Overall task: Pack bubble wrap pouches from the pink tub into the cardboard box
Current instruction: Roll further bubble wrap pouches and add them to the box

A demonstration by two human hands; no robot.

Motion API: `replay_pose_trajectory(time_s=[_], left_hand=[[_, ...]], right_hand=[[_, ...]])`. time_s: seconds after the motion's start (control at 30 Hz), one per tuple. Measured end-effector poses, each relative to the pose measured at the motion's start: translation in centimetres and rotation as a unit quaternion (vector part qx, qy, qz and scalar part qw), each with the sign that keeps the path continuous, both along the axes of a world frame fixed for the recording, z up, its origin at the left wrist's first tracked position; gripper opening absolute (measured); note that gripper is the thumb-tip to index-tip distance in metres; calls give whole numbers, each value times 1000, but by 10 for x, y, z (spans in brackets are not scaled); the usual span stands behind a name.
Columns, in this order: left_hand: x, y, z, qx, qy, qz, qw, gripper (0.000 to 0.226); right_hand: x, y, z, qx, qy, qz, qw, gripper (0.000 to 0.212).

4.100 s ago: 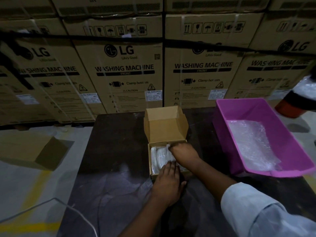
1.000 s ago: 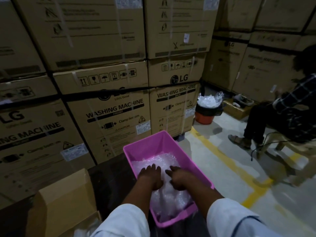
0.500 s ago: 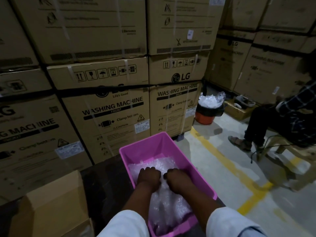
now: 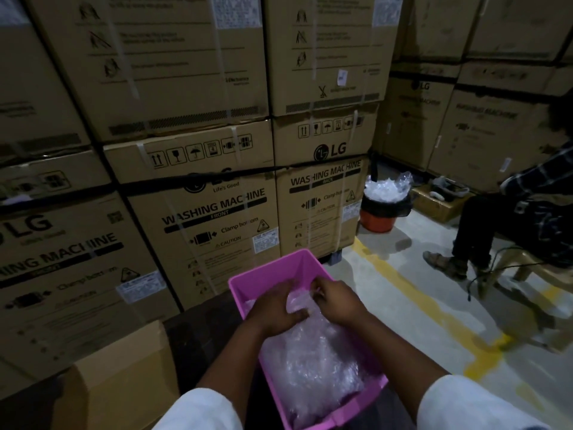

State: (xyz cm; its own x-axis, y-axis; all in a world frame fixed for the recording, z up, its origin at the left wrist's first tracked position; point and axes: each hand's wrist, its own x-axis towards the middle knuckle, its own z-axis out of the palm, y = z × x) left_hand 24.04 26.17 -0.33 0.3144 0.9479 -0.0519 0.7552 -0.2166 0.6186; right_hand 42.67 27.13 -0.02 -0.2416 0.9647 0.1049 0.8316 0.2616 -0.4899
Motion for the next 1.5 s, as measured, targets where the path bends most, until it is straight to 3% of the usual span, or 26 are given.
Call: replay_pose_trajectory(time_s=[0.1,0.2,0.27,0.33,0.4,0.47,0.57,0.67,0.83,1.0,1.07,1.13,1.27,1.5], left_hand=[[-3,-17,16,56,66,-86,993,109],[-9,-30,24,118,199,-185,955,118],[-15,-32,21,148,281,-209,925,111],[-19,-30,21,208,303,-189,911,80],[-21,-27,32,264,273,-152,912,35],[-22,-25,45,278,231,-135,923,18],[-22,-27,60,270,143,-84,949,11],[-23,-26,74,201,-51,34,978,8],[-23,-22,116,153,-247,139,947,10],[-25,-24,151,171,-239,101,951,5],[-22,-26,164,178,-221,70,956,4],[-17,-29,179,194,-215,57,956,5],[-27,-34,212,224,-237,105,940,13],[-65,-55,273,316,-270,165,895,10]], right_hand=[[-4,0,9,-19,36,-34,999,23],[-5,-2,13,-55,50,-54,996,25],[-6,-3,14,-84,63,-70,992,23],[-8,-3,17,-103,71,-76,989,18],[-7,-3,21,-117,78,-72,987,14],[-5,-5,27,-124,92,-71,986,12],[1,-6,39,-133,112,-68,982,12],[8,-12,56,-152,137,-45,978,17],[21,-31,85,-199,155,-24,967,18],[20,-43,125,-195,301,-5,934,50],[11,-46,151,-169,292,51,940,61],[-1,-47,177,-129,228,97,960,68],[-4,-50,209,-52,142,100,983,41],[16,-69,252,-114,242,166,949,90]])
